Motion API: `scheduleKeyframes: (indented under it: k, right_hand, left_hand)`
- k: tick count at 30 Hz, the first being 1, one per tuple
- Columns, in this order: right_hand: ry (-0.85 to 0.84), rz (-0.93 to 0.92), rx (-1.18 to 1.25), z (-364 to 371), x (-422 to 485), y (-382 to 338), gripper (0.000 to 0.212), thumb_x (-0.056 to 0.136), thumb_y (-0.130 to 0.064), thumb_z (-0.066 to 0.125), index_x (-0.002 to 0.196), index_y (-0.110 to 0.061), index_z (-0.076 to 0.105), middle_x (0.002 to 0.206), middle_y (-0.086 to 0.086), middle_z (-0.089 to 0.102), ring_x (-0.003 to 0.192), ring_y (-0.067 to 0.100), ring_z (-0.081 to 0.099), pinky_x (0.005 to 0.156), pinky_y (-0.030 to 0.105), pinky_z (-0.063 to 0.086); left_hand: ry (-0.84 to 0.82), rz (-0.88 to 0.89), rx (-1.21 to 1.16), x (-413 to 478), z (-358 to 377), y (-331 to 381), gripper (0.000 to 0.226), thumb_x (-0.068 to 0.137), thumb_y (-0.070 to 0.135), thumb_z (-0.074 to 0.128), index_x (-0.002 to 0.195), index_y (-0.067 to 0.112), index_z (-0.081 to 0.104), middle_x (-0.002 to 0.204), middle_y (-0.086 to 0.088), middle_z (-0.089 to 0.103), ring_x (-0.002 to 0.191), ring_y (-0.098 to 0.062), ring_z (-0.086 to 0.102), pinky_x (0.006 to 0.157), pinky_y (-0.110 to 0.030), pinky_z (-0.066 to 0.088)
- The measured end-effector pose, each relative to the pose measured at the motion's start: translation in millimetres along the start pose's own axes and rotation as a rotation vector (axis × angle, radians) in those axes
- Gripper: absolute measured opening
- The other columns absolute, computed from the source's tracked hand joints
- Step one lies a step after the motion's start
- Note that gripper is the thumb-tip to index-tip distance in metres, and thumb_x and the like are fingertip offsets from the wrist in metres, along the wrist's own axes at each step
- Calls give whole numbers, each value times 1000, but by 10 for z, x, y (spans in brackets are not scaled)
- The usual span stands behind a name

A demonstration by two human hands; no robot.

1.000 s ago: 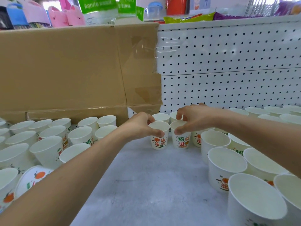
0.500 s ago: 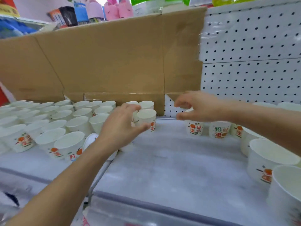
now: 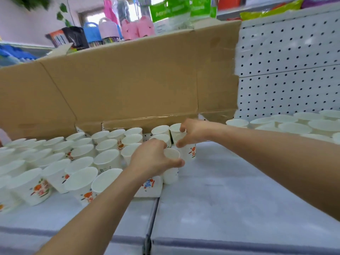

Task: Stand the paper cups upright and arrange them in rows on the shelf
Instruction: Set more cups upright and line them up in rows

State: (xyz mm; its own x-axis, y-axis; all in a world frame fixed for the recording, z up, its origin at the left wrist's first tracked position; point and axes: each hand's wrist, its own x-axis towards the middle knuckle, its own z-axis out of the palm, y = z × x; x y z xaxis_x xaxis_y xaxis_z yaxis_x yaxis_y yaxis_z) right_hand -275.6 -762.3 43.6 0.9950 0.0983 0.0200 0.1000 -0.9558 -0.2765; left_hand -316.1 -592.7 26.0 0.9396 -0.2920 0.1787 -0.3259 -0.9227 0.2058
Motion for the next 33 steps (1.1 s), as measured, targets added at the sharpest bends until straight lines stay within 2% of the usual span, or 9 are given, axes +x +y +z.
scheduleKeyframes:
  k: [4,6,9,13,17,22,27,31,33]
  right_hand:
    - [54,-13,15,-193,-209,81,46,74,-46,74,96,-7,66,88,9,68,75,22,60,62,32,46]
    - [104,8,28,-431,-458,195,48,75,-48,74,102,-9,66,93,4,68,82,21,64,72,34,54]
    - [141,69,9,-740,-928,433,53,78,-49,73,113,-10,63,104,4,66,94,21,64,85,42,54]
    - [143,202,-51,-780,-1361,794,60,72,-55,74,119,-20,58,100,-7,61,88,10,59,78,33,52]
    - [124,285,-111,-664,-1555,1044,64,68,-58,75,119,-24,56,107,-6,59,93,15,57,78,33,49]
    - [75,305,-261,-512,-1632,1199,69,68,-64,70,116,-16,60,108,-3,65,95,18,59,86,35,50]
    - [60,258,-198,-606,-1682,1308,60,73,-71,61,112,-25,59,107,-8,62,97,14,57,87,34,47]
    - [240,142,-86,-851,-1509,1596,17,93,-33,59,102,-23,69,102,-7,68,92,13,60,86,37,51]
    - [303,122,-164,-930,-1356,1763,19,93,-17,57,104,-24,70,102,-7,67,93,12,56,88,37,50]
  left_hand:
    - [-21,81,-86,-15,-13,-8,68,66,62,75,120,22,63,118,3,62,91,-17,63,76,-37,56]
    - [-39,137,-145,-35,-43,39,71,65,61,77,125,25,61,122,4,60,102,-16,58,81,-35,53]
    - [-52,228,-255,-18,-70,242,67,62,61,79,120,30,64,115,8,62,101,-12,57,86,-32,49]
    - [-181,318,-474,110,66,680,76,58,53,86,125,30,59,116,11,62,104,-7,59,95,-33,49]
    - [-308,363,-541,231,296,1018,97,57,44,90,139,30,40,120,13,57,113,-9,54,101,-35,45]
    - [-312,391,-567,241,442,1194,95,58,40,90,138,29,40,122,14,56,114,-8,53,101,-34,45]
    - [-269,404,-578,164,450,1236,83,62,42,88,133,31,46,122,12,55,112,-5,52,99,-27,43]
    - [-253,407,-592,130,422,1283,74,66,46,85,130,32,51,123,14,55,109,0,52,86,-15,41]
    - [-239,409,-585,120,416,1315,71,68,45,83,130,32,52,122,15,55,108,1,51,84,-14,41]
